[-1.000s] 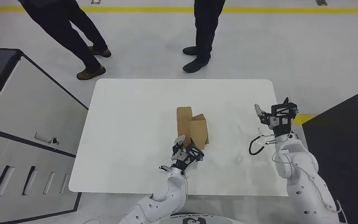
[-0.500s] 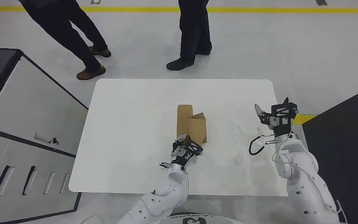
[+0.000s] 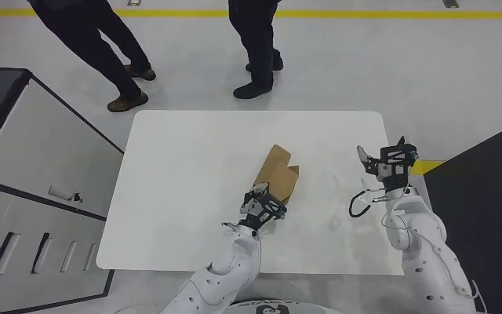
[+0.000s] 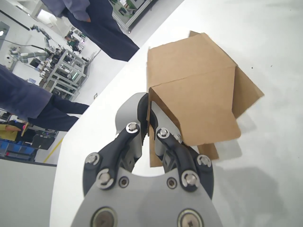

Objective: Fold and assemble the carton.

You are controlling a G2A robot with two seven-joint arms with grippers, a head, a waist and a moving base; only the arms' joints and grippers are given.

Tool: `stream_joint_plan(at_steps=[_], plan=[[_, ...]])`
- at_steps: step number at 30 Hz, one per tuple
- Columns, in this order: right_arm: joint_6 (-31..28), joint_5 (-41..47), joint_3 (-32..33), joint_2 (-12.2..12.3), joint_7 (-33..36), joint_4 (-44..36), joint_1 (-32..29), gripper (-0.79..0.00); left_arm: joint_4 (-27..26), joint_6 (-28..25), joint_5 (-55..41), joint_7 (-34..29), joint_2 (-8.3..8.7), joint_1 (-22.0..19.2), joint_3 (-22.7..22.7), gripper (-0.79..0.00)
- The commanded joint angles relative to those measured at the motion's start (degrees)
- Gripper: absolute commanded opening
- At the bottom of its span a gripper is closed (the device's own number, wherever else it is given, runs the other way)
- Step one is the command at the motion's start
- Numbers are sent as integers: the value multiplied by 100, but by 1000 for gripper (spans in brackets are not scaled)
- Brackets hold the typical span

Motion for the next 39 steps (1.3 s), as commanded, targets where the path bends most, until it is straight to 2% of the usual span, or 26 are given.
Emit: stream_joint_plan(at_steps=[1,4,8,15,18,21,25,30,39], plan=[[0,0,0,0,0,0,0,0,-449,-305,320,-72,81,189,-146,-785],[0,0,0,0,0,0,0,0,-1118,-840,568,-154,182,488,-313,-785],[0,0,0,0,0,0,0,0,-1715,-1520,796,-240,271,743,-429,-785],[-49,30,13,0,9,-14,11,0,-1661,-1561,647,-222,268,731,-459,-785],[-830,220,220,50,248,-113,33,0,-1682,-1903,247,-29,284,658,-592,-785],[-2021,735,591,131,683,-207,70,0,-1834,-2352,110,49,333,663,-774,-785],[-3617,1512,1043,259,1492,-163,210,0,-2080,-2927,-135,224,402,709,-1010,-785],[-5077,2594,1283,421,2629,108,552,0,-2326,-3622,-429,468,482,764,-1227,-785],[-5104,2667,1288,431,2702,138,569,0,-2301,-3680,-567,468,494,745,-1295,-785]])
